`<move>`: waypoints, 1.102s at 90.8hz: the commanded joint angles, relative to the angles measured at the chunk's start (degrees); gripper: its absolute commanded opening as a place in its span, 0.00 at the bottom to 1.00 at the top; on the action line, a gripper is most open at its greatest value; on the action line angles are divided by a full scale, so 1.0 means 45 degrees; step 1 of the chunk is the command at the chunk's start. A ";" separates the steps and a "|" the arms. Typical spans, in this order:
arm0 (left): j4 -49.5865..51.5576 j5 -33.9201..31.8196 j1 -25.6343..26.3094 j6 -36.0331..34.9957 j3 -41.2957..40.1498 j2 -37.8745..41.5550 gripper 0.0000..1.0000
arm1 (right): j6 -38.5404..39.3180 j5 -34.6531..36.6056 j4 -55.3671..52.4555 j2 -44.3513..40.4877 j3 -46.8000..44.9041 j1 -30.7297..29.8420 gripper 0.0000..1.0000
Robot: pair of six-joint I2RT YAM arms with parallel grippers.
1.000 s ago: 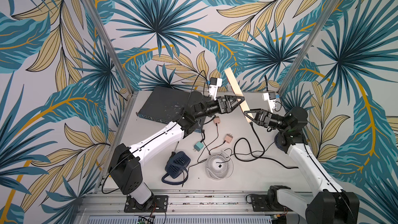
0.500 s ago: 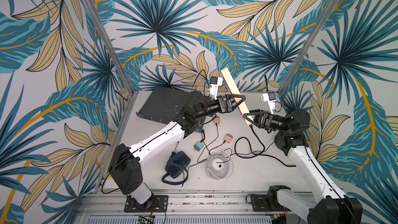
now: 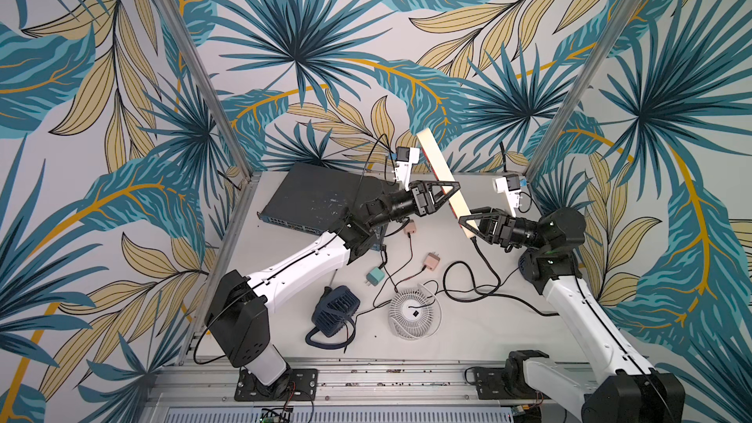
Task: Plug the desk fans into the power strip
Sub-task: Pick up the socket from the center of the board, then place the socket at the center of the board.
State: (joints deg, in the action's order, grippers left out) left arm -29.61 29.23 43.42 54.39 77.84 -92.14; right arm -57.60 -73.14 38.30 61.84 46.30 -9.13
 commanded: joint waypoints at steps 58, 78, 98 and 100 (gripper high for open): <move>0.6432 -0.5245 0.0626 -0.1197 0.1227 -0.1167 0.15 | 0.5690 0.7137 -0.7763 -0.1270 -0.0579 0.0891 1.00; 1.1146 -0.7719 0.1491 -0.1529 0.5767 -0.5217 0.15 | 0.6692 1.3788 -1.1505 -0.1702 -0.0150 0.0915 1.00; 1.4895 -0.9653 0.1709 -0.2147 1.0633 -0.9130 0.16 | 0.6880 1.4990 -1.1383 -0.2208 -0.0813 0.0912 1.00; 1.5201 -0.9702 0.1711 -0.2185 1.1071 -0.9460 0.16 | 0.6858 1.5040 -1.1359 -0.2217 -0.0870 0.0914 1.00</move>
State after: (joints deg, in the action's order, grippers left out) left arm 27.81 -8.12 51.07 46.92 118.98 -129.62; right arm -28.49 -12.01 -10.85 53.08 44.51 -5.15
